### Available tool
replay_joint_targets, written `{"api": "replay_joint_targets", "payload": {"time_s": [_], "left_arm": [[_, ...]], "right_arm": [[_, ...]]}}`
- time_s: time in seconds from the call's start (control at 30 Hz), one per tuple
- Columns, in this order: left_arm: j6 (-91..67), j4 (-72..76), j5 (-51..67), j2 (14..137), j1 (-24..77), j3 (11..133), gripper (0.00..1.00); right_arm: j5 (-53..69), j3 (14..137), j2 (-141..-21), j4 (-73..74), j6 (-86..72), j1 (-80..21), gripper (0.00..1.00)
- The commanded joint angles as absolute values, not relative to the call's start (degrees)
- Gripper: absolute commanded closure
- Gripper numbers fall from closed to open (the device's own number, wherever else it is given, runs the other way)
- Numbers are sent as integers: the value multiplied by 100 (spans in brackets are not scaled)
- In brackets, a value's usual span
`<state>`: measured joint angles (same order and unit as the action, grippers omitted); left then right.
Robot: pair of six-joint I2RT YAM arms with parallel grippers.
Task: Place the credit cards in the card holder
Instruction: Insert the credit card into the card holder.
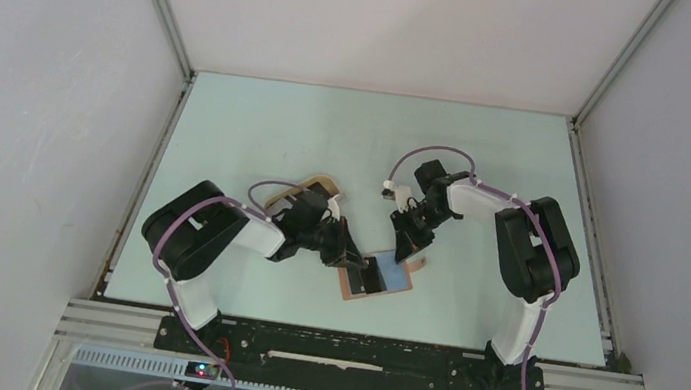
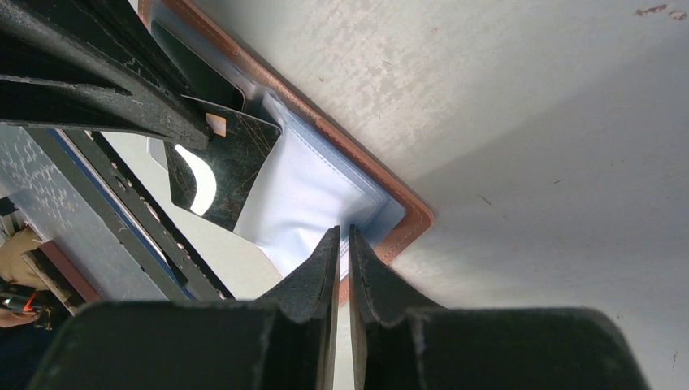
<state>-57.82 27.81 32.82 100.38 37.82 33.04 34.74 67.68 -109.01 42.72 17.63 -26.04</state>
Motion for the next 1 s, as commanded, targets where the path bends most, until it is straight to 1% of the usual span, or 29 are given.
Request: {"api": "replay_joint_targets", "payload": {"time_s": [0.0,0.13,0.4,0.5,0.6,0.97], "left_arm": [[-5864,2436,3502,10083,3796,3177,96],[-5955,2503,3498,10076,3796,3157,96],[-5941,2689,3504,10083,3797,3090,96],[-5905,2779,3538,10136,3794,3091,96],[-5895,2912,3581,10194,3800,3092,96],[-6139,3729,3709,10254,3792,2851,98]], "right_arm": [[3345,6897,-10906,4101,1758,-2663,84],[3588,6880,-10652,4063,1800,-2623,84],[4370,6577,-9968,3801,2155,-2601,79],[4276,6574,-10032,3810,2218,-2699,79],[3935,6599,-10226,3795,2135,-2749,79],[3240,6823,-10865,3990,1902,-2900,87]]}}
